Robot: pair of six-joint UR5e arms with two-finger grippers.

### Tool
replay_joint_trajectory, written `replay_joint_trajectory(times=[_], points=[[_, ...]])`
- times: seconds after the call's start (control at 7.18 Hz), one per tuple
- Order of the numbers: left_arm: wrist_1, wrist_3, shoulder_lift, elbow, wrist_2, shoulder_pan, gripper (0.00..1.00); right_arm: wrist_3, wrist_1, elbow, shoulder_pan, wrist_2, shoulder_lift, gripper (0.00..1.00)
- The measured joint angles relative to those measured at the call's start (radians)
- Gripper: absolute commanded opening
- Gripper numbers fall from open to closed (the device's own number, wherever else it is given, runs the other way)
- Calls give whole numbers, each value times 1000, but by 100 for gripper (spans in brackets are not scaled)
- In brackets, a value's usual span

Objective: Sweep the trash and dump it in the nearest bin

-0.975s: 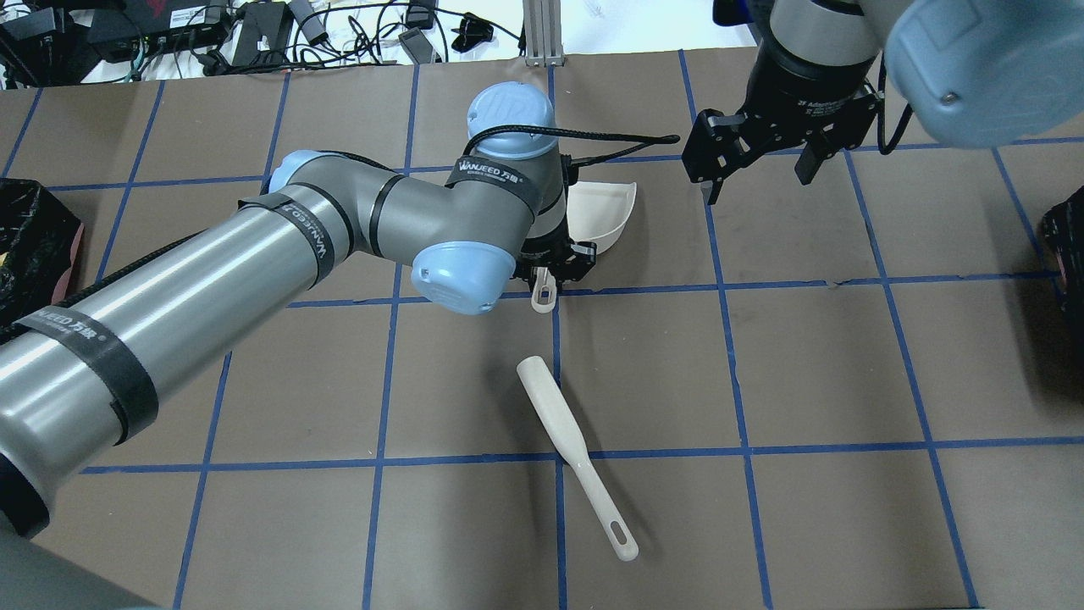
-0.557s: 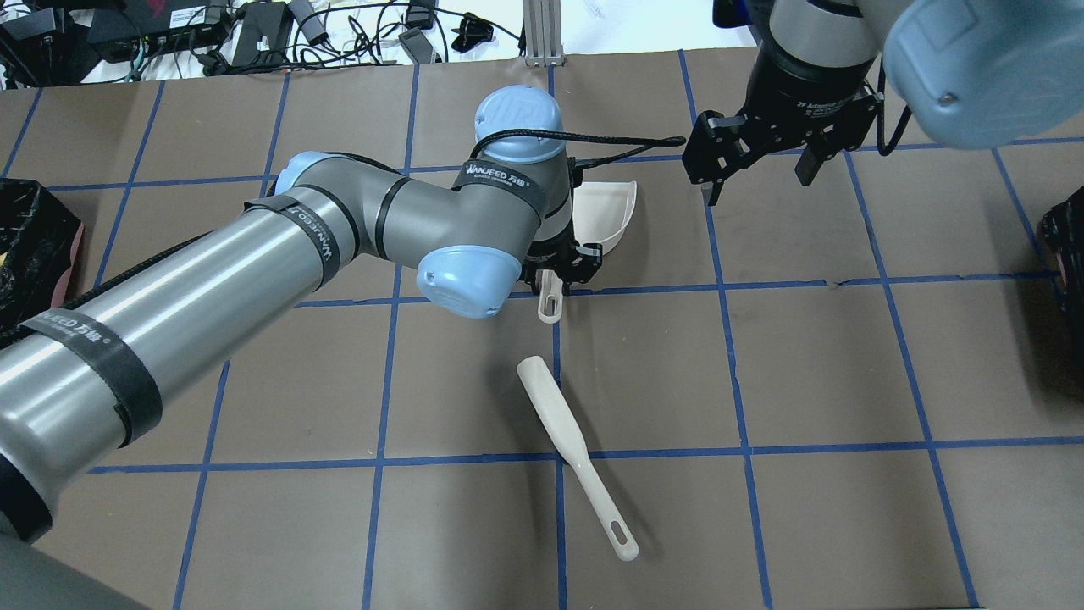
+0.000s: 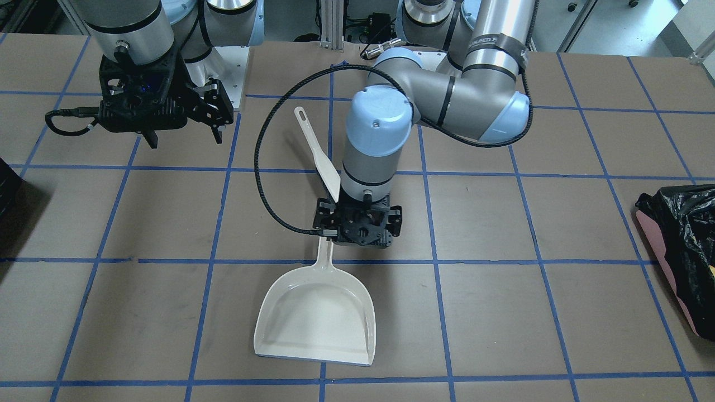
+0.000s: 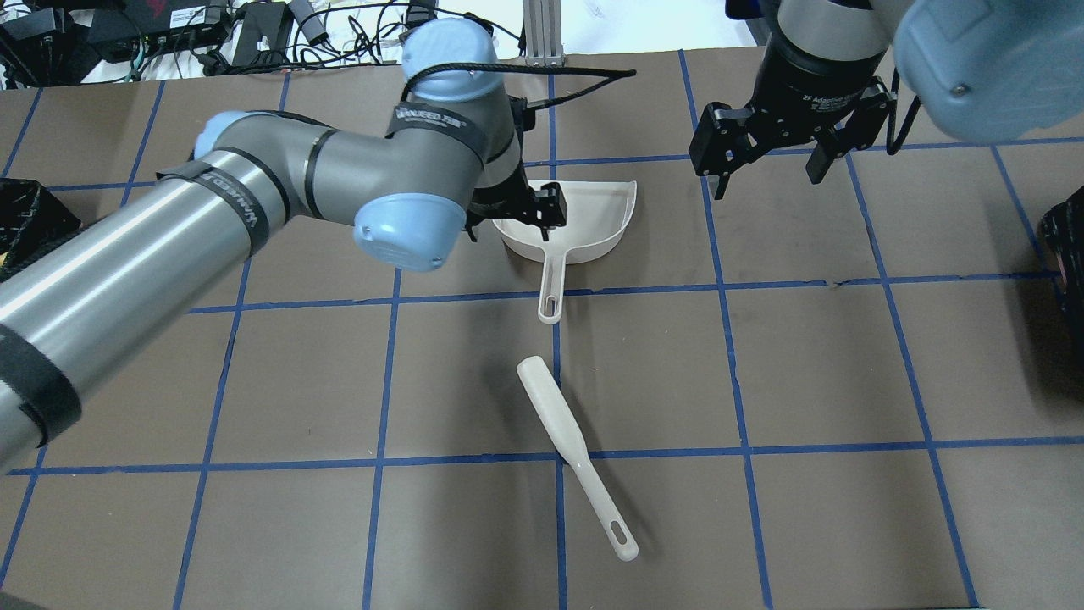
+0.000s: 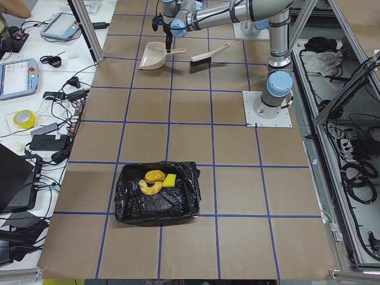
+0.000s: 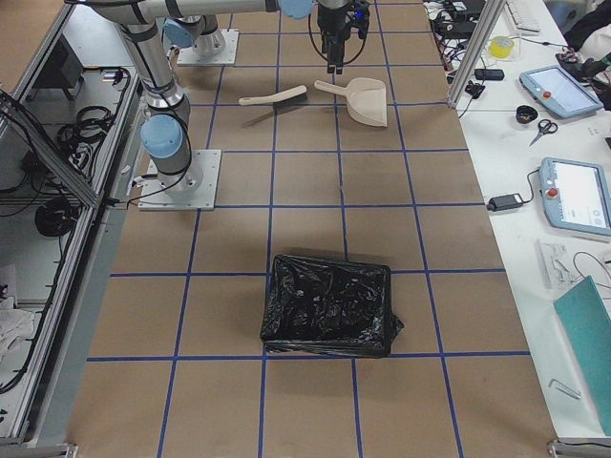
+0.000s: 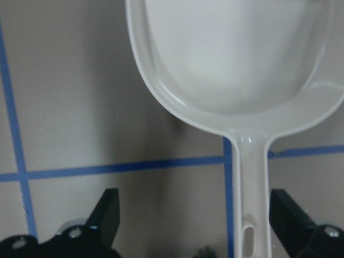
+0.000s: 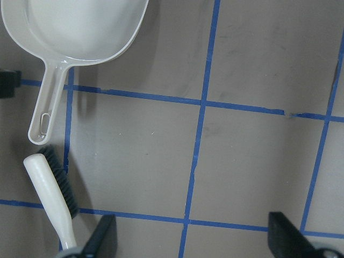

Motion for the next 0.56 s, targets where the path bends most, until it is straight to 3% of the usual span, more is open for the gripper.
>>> replay_joint_trajectory(times=[0.56], points=[[-289, 256, 147, 123, 48, 249, 100, 8, 1, -1, 2, -1, -4, 100]])
